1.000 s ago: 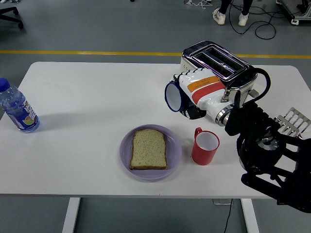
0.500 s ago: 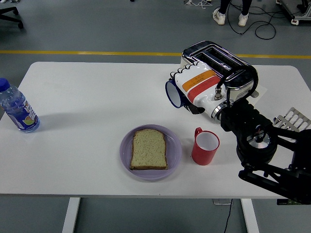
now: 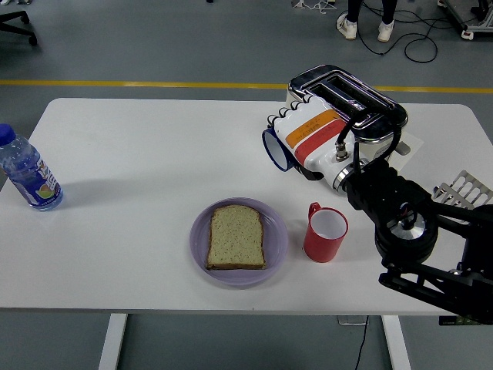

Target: Pick up the cup,pour liquid into bread,place the cup on the desk

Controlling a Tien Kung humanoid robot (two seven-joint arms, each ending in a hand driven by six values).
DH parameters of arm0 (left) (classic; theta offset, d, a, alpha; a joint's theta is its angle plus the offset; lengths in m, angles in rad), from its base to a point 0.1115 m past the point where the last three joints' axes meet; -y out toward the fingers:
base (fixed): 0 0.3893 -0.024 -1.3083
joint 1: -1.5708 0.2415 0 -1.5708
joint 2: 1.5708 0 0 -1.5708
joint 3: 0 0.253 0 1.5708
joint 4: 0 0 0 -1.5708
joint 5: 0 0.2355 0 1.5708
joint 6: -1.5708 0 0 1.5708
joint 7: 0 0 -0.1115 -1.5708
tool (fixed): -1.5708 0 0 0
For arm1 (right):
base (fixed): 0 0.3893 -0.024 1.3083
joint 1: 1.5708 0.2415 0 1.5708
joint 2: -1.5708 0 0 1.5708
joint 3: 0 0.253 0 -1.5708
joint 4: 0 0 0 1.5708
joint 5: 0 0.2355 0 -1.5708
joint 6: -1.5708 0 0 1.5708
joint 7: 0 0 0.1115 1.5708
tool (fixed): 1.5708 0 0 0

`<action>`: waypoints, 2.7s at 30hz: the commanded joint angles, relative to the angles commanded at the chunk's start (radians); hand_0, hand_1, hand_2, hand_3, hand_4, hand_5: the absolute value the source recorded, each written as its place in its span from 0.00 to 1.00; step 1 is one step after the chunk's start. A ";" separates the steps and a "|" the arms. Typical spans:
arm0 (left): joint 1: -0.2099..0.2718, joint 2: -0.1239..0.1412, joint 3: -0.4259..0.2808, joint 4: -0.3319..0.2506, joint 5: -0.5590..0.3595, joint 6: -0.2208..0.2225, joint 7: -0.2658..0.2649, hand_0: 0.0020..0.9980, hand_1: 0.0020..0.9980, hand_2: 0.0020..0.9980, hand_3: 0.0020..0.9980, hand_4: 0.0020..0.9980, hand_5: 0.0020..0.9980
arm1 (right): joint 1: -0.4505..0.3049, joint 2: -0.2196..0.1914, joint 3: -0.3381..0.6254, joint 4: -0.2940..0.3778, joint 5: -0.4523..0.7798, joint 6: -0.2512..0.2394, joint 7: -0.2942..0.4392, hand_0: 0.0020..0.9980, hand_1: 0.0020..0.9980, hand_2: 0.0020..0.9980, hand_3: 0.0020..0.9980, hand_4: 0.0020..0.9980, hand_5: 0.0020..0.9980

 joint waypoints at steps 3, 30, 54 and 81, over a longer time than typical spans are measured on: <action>0.001 0.000 0.000 0.000 0.000 0.000 0.000 0.63 0.64 0.65 0.50 0.24 0.86 | -0.002 -0.001 -0.002 -0.002 0.000 -0.002 0.000 0.52 0.51 0.61 0.57 0.50 0.00; 0.007 -0.002 -0.007 0.001 0.010 -0.001 0.001 0.63 0.64 0.65 0.50 0.24 0.86 | -0.274 0.039 0.404 -0.013 0.449 -0.356 0.000 0.54 0.50 0.61 0.57 0.50 0.00; 0.017 -0.003 0.013 0.002 0.014 -0.001 0.001 0.63 0.64 0.65 0.50 0.24 0.86 | -0.559 0.044 0.759 -0.009 1.325 -0.621 0.330 0.54 0.49 0.60 0.57 0.51 0.00; 0.003 -0.001 -0.009 0.002 0.026 -0.002 0.000 0.63 0.64 0.65 0.50 0.24 0.86 | -0.755 0.093 0.978 -0.192 1.305 -0.671 0.739 0.51 0.46 0.58 0.58 0.48 0.00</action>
